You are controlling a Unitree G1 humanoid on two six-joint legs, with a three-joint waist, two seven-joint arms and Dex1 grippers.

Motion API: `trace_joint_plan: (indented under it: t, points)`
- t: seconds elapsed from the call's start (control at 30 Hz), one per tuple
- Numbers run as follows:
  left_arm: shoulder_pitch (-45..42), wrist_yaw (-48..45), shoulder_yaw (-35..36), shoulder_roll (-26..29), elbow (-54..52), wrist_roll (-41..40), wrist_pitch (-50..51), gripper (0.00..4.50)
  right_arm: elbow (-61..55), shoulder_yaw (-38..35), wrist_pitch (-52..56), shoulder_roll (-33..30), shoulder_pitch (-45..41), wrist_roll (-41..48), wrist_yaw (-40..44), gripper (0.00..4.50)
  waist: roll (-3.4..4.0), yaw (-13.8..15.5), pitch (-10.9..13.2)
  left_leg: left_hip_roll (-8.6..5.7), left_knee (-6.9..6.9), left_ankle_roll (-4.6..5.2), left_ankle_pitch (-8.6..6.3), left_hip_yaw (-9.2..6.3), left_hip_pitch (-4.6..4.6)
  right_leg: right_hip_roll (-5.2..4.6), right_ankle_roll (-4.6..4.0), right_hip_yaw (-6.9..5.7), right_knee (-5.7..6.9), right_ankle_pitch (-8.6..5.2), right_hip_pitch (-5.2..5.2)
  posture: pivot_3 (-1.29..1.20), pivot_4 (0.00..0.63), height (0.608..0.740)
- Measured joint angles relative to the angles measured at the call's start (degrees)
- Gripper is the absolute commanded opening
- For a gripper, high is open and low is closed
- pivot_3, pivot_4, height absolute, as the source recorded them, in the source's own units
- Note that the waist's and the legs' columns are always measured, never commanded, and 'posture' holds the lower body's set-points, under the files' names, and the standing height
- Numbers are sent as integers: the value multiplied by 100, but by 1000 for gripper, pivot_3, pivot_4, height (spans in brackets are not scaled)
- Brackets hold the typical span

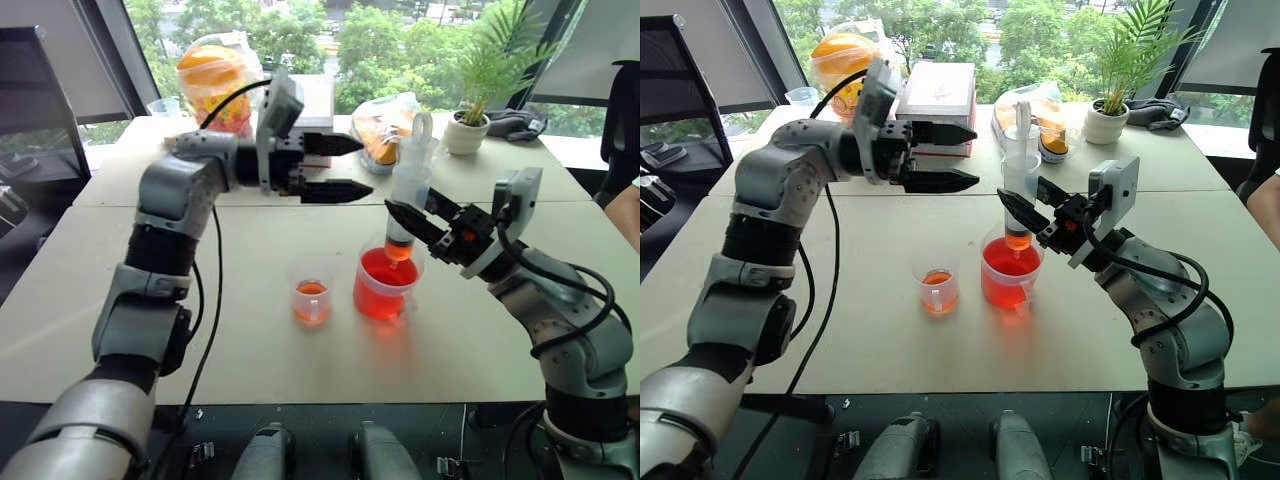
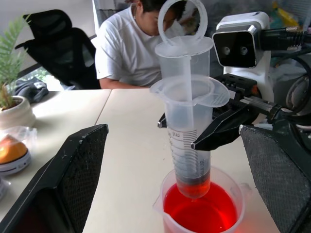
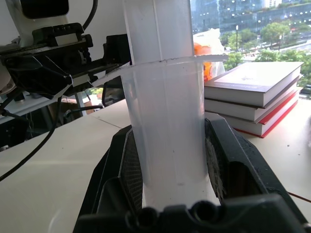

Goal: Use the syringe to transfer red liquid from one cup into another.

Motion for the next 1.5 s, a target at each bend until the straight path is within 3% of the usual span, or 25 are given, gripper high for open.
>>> trace_joint_plan:
  t: [0.23, 0.37, 0.77, 0.93, 1.37, 1.47, 1.5]
  points:
    - [81, 5, 523, 768, 57, -98, 270, 4454, -34, -41, 454, -80, -1249, 873, -39, 1402, 0, -2, 0, 2, -1, 0, 0, -4, -1, 0, 0, -4, -1, 0, -3, 0, 150, 740]
    - [275, -4, 563, 1114, 77, -74, 302, 4454, 286, 256, 473, 233, -1713, 1035, 71, 1402, 0, 5, 0, 1, 0, 0, 0, -4, -1, -3, 0, -3, 0, 0, -2, 0, 150, 740]
    - [533, -4, 803, 1557, -390, -459, 934, 4454, 1795, 1702, -864, 1006, -1219, -473, 1101, 1402, 0, -12, 0, 0, 1, 0, 0, -2, -5, -2, 0, -6, 3, 0, -7, 0, 150, 740]
    - [483, -39, 805, 1545, -456, -648, 1112, 4454, 1832, 1708, -996, 1109, -1211, -600, 1205, 1402, 0, -4, 0, 0, 1, -1, 1, -5, -4, -2, 0, -7, 5, 0, -8, 0, 150, 740]
    - [117, 123, 683, 860, -241, -709, 919, 4454, 1598, 1709, -934, 1143, -984, -712, 1289, 1402, 0, -15, 0, 0, 1, -3, 1, -4, -4, -1, 0, -4, 10, 0, -12, 0, 150, 740]
    - [117, 117, 649, 691, -241, -642, 790, 3595, 1549, 1709, -886, 1145, -986, -715, 1278, 1402, 0, -5, 0, -1, 2, -3, 2, -4, -4, -2, 0, -4, 10, 0, -12, 0, 150, 740]
    - [118, 109, 634, 662, -243, -640, 776, 3094, 1552, 1709, -870, 1146, -986, -719, 1271, 1402, 0, -2, 0, -1, 2, -3, 2, -4, -4, -2, 0, -4, 10, 0, -12, 0, 150, 740]
